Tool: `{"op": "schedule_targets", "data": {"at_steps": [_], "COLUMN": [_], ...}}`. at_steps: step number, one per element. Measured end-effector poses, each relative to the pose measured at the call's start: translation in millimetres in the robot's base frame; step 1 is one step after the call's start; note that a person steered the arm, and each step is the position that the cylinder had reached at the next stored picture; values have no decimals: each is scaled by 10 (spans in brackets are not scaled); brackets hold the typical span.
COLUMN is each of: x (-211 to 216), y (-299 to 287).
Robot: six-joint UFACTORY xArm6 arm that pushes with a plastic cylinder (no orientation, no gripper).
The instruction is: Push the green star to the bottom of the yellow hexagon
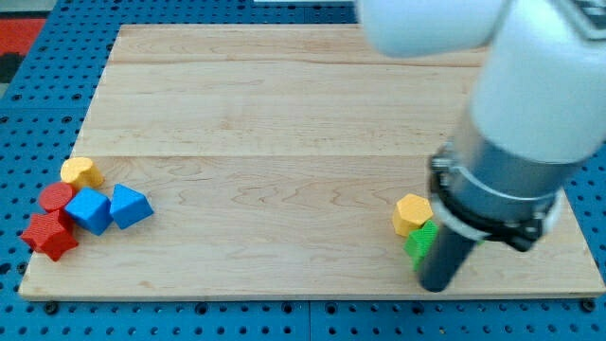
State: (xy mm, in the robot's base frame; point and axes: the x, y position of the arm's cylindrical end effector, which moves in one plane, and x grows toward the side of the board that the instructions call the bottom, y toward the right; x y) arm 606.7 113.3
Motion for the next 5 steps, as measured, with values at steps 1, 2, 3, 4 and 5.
{"op": "schedule_targets", "data": {"at_steps": [1, 2, 3, 4, 5], "x": [-91, -208, -237, -246, -246], "y": [-10, -258, -374, -374, -278]}}
